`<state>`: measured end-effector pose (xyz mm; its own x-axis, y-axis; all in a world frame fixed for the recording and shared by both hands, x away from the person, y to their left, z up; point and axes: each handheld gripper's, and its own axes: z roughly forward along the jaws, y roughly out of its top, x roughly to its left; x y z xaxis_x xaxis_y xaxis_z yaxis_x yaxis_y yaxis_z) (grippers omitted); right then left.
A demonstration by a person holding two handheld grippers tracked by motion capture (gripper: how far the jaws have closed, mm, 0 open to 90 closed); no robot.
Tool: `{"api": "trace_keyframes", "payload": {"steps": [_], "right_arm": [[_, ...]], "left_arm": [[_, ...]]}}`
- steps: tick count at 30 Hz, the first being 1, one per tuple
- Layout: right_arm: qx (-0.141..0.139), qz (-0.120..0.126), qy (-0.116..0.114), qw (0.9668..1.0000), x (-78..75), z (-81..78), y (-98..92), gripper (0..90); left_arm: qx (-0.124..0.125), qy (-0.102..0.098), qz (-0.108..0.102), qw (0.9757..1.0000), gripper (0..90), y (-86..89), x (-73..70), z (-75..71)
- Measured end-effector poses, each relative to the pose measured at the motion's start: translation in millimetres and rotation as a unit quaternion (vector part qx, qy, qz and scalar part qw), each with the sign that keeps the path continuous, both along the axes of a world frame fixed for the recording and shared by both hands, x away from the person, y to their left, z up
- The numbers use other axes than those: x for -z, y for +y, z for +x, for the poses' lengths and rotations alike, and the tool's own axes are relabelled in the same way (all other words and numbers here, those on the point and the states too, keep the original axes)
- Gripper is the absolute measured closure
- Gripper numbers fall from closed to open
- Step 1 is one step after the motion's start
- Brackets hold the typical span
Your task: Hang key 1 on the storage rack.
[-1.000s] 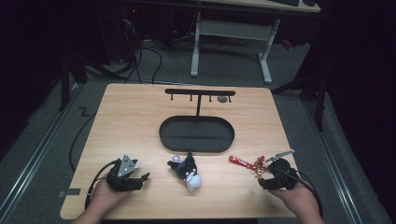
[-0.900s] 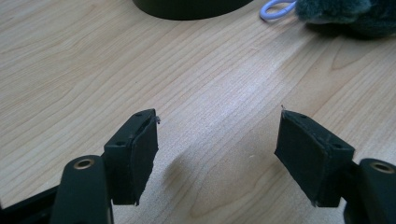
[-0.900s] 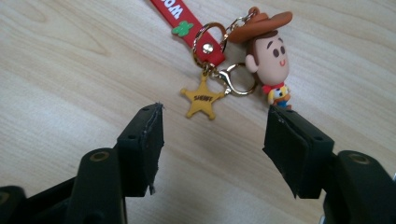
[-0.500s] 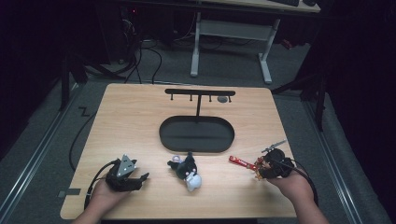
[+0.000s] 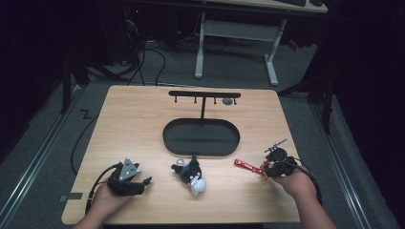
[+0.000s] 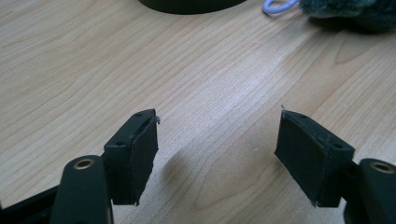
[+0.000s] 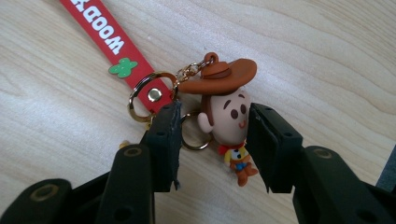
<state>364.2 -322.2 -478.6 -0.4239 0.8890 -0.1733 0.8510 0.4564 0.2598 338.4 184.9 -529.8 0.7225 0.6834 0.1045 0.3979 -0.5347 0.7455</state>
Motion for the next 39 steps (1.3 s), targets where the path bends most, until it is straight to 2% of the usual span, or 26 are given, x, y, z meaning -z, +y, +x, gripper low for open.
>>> {"api": "trace_keyframes", "payload": {"steps": [6, 19, 22, 26, 31, 39], "right_arm": [[0.001, -0.001, 0.002, 1.0000, 2.4, 5.8, -4.4, 61.0], [0.005, 0.004, 0.011, 0.9999, 10.0, 15.4, -6.0, 61.3], [0.018, 0.014, 0.022, 0.9995, 9.9, 17.3, -7.8, 61.5], [0.015, 0.031, 0.030, 0.9990, 10.3, 21.1, -12.3, 62.4], [0.017, 0.038, 0.032, 0.9986, 10.6, 22.8, -13.5, 63.7], [0.031, 0.031, 0.039, 0.9983, 9.3, 22.4, -10.2, 65.4]], "left_arm": [[0.001, 0.001, 0.002, 1.0000, 29.7, 0.1, 0.6, 0.3], [0.001, 0.003, 0.004, 1.0000, 29.7, -0.2, 1.6, 0.1], [0.002, 0.003, 0.004, 1.0000, 29.7, -0.1, 1.6, -0.1], [0.001, 0.003, 0.003, 1.0000, 29.7, 0.3, 1.7, -0.3], [0.001, 0.004, 0.003, 1.0000, 29.7, 0.6, 1.9, -0.3], [0.000, 0.005, 0.002, 1.0000, 29.7, 1.3, 1.4, -0.4]]}}
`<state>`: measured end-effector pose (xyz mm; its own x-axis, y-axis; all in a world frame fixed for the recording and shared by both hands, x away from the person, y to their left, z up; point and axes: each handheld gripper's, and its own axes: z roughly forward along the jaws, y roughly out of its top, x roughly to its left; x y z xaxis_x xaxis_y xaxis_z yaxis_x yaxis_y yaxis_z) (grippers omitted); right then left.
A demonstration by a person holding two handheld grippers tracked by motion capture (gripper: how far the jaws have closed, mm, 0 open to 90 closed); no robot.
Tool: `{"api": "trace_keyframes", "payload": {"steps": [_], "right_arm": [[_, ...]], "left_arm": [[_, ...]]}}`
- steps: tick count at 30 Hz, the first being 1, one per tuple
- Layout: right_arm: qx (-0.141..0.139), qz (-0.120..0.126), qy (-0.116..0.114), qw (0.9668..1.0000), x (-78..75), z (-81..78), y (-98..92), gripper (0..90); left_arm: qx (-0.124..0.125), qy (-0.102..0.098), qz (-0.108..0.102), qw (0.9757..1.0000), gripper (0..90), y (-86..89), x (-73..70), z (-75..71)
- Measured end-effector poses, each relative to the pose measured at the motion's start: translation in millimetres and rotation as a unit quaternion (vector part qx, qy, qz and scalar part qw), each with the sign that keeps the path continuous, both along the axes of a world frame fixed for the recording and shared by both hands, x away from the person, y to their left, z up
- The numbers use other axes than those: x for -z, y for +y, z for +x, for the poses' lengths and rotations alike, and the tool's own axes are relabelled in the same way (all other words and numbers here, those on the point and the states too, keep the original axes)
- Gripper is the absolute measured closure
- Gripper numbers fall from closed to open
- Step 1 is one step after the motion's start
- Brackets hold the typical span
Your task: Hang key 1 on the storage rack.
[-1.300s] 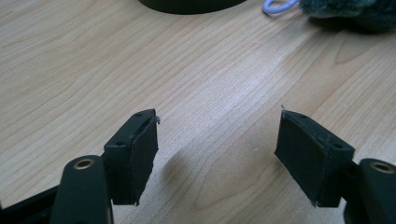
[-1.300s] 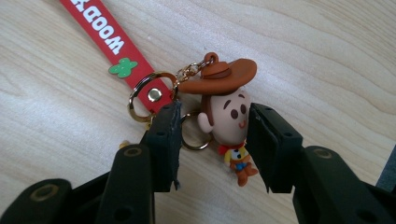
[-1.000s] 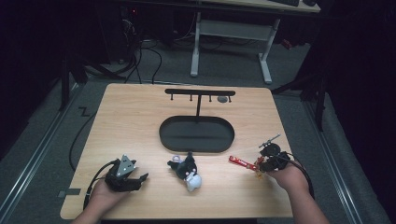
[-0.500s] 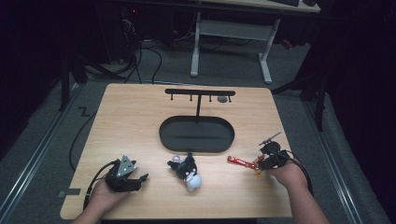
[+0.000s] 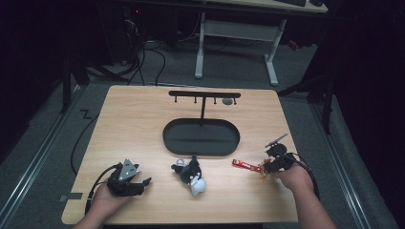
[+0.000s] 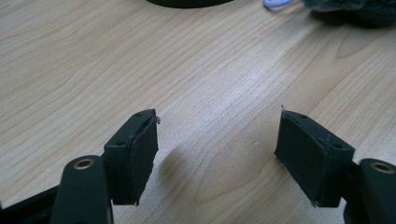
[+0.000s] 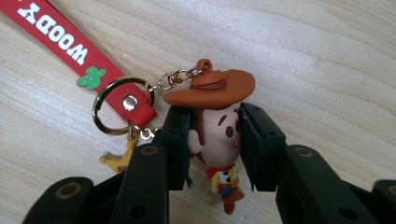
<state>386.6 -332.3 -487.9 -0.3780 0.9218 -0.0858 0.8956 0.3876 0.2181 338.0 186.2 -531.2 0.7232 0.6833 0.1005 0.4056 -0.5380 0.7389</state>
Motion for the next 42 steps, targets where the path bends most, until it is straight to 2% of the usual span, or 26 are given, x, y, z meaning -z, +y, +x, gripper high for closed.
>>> {"api": "trace_keyframes", "payload": {"steps": [9, 10, 12, 13, 17, 18, 21, 26, 32, 34, 39, 42], "right_arm": [[0.006, 0.025, 0.008, 0.9996, -22.1, -9.2, -1.6, 65.5], [0.006, 0.032, 0.007, 0.9995, -30.7, -12.8, 0.0, 65.4], [0.003, 0.029, 0.008, 0.9995, -34.2, -14.0, 0.4, 65.5], [0.003, 0.033, 0.007, 0.9994, -43.3, -17.6, 2.1, 65.5], [0.006, 0.042, 0.008, 0.9991, -54.8, -22.2, 3.8, 65.4], [0.007, 0.041, 0.007, 0.9991, -62.3, -24.9, 4.8, 65.4], [0.008, 0.046, 0.007, 0.9989, -68.2, -26.8, 5.2, 65.4], [0.012, 0.059, 0.002, 0.9982, -90.2, -31.4, 9.6, 65.5], [0.011, 0.062, -0.004, 0.9980, -106.6, -33.0, 14.8, 65.5], [0.009, 0.060, -0.009, 0.9981, -118.0, -33.8, 19.1, 65.6], [0.005, 0.057, -0.012, 0.9983, -130.8, -34.0, 24.0, 65.6], [0.001, 0.053, -0.019, 0.9984, -143.7, -32.9, 28.2, 65.6]], "left_arm": [[0.003, -0.001, 0.002, 1.0000, 29.7, -2.1, 0.4, -0.2], [0.003, -0.001, 0.001, 1.0000, 29.7, -2.5, 0.1, -0.4], [0.004, -0.001, 0.000, 1.0000, 29.7, -2.7, -0.2, -0.7], [0.004, -0.002, 0.000, 1.0000, 29.7, -2.8, -0.3, -0.7], [0.005, -0.002, -0.001, 1.0000, 29.7, -3.1, -0.8, -1.1], [0.006, -0.003, -0.002, 1.0000, 29.7, -3.1, -1.1, -1.2], [0.006, -0.005, -0.005, 1.0000, 29.7, -3.2, -1.5, -1.4], [0.008, -0.007, -0.009, 0.9999, 29.7, -3.2, -2.1, -1.2], [0.011, -0.009, -0.014, 0.9998, 29.6, -4.2, -2.5, -1.6], [0.012, -0.007, -0.013, 0.9998, 29.5, -4.0, -3.4, -1.5], [0.014, -0.007, -0.014, 0.9998, 29.5, -4.1, -4.0, -1.6], [0.013, -0.008, -0.016, 0.9997, 29.5, -4.0, -3.9, -1.4]]}}
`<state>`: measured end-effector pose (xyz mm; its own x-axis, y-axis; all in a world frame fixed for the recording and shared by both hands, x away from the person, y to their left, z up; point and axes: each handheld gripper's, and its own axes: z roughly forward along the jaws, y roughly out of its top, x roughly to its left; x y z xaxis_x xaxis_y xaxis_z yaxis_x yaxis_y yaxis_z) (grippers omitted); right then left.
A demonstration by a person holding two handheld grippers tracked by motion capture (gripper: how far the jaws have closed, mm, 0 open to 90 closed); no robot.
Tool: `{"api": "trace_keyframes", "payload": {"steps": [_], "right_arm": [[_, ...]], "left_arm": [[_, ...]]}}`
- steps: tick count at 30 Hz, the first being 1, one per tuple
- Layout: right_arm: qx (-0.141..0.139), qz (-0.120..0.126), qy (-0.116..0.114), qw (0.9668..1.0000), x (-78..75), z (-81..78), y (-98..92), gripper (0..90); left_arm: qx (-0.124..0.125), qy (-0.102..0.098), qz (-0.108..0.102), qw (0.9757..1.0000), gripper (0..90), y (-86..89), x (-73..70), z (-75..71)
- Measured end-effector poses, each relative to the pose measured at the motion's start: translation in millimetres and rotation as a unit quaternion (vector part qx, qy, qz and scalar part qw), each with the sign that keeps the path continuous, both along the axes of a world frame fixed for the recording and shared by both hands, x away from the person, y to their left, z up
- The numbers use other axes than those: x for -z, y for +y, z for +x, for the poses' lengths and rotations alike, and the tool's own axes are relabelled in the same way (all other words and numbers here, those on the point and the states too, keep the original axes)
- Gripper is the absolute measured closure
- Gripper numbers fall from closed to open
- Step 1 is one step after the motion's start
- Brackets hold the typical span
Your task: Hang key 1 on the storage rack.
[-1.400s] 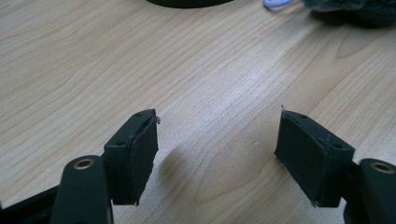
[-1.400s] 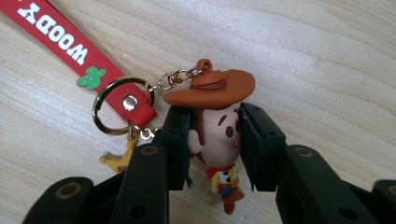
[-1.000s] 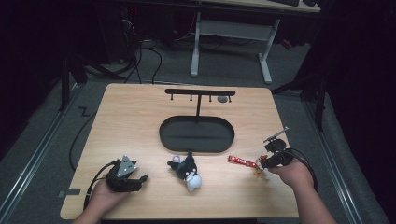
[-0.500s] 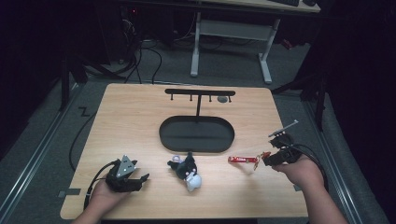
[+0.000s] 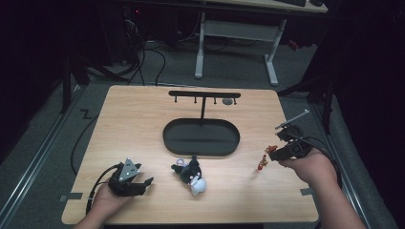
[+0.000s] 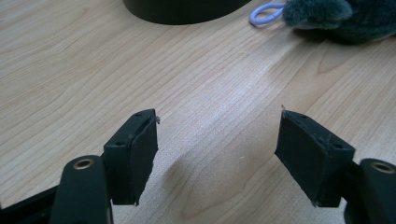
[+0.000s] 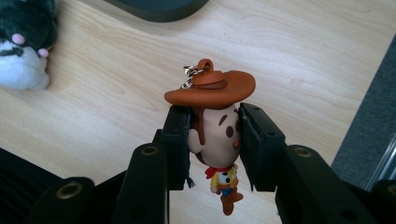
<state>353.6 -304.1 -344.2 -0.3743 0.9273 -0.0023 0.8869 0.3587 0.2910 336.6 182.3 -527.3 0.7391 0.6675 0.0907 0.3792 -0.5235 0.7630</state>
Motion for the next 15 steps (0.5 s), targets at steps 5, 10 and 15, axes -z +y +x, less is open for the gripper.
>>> {"api": "trace_keyframes", "payload": {"steps": [5, 10, 15], "right_arm": [[0.000, -0.004, -0.008, 1.0000, -10.1, 2.4, 2.8, 65.6], [-0.002, -0.003, -0.009, 0.9999, -16.1, 9.8, 9.3, 65.6], [-0.004, -0.002, -0.009, 0.9999, -19.0, 17.3, 15.6, 65.6]], "left_arm": [[0.000, 0.000, -0.002, 1.0000, 29.6, 0.4, -0.2, -0.1], [-0.001, 0.000, -0.004, 1.0000, 29.5, 1.1, -0.9, -0.4], [0.000, 0.002, -0.005, 1.0000, 29.5, 2.1, -1.3, -0.3]]}}
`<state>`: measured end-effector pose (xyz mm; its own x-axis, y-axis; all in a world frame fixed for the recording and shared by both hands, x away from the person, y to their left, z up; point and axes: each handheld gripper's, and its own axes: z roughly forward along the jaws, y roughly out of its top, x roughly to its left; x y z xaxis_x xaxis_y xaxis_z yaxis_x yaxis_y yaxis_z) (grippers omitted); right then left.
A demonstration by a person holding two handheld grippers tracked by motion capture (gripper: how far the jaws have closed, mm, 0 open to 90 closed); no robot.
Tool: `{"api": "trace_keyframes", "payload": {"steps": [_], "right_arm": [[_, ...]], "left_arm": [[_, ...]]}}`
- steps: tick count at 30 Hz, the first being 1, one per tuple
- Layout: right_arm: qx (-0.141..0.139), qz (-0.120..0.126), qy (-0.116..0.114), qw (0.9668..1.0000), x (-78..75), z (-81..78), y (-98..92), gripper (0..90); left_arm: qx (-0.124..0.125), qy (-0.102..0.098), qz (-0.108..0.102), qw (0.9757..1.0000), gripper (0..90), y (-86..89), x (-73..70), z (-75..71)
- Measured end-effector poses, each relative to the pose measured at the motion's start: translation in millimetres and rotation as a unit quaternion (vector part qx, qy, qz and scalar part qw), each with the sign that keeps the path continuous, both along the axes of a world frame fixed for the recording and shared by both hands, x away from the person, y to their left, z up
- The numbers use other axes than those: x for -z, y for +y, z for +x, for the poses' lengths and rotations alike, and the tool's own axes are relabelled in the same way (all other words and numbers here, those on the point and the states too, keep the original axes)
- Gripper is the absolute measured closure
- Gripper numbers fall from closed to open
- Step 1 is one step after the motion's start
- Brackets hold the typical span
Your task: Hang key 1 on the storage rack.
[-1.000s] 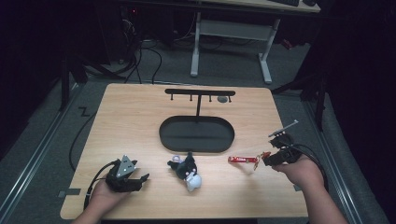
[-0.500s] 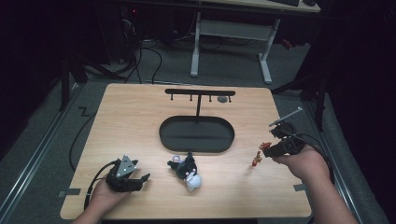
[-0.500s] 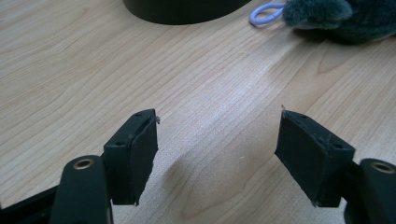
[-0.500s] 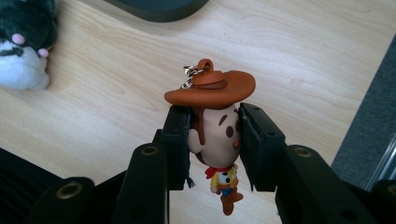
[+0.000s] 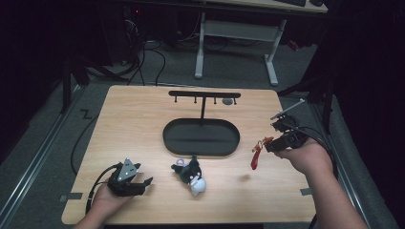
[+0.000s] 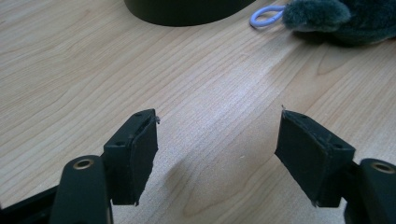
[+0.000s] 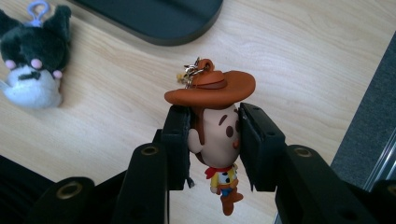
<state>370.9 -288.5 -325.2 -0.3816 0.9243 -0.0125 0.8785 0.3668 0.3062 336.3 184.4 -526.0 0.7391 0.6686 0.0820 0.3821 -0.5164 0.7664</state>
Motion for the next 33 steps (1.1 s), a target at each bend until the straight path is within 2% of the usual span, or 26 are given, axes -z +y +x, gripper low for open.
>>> {"api": "trace_keyframes", "payload": {"steps": [16, 33], "right_arm": [[0.001, 0.004, -0.023, 0.9997, -17.9, 36.3, 21.0, 65.6], [0.003, 0.001, -0.017, 0.9999, -25.3, 72.0, 40.5, 65.7]], "left_arm": [[0.000, 0.001, -0.006, 1.0000, 29.5, 3.1, -0.8, 0.7], [0.002, 0.000, -0.009, 1.0000, 29.6, 4.8, -0.5, 2.4]]}}
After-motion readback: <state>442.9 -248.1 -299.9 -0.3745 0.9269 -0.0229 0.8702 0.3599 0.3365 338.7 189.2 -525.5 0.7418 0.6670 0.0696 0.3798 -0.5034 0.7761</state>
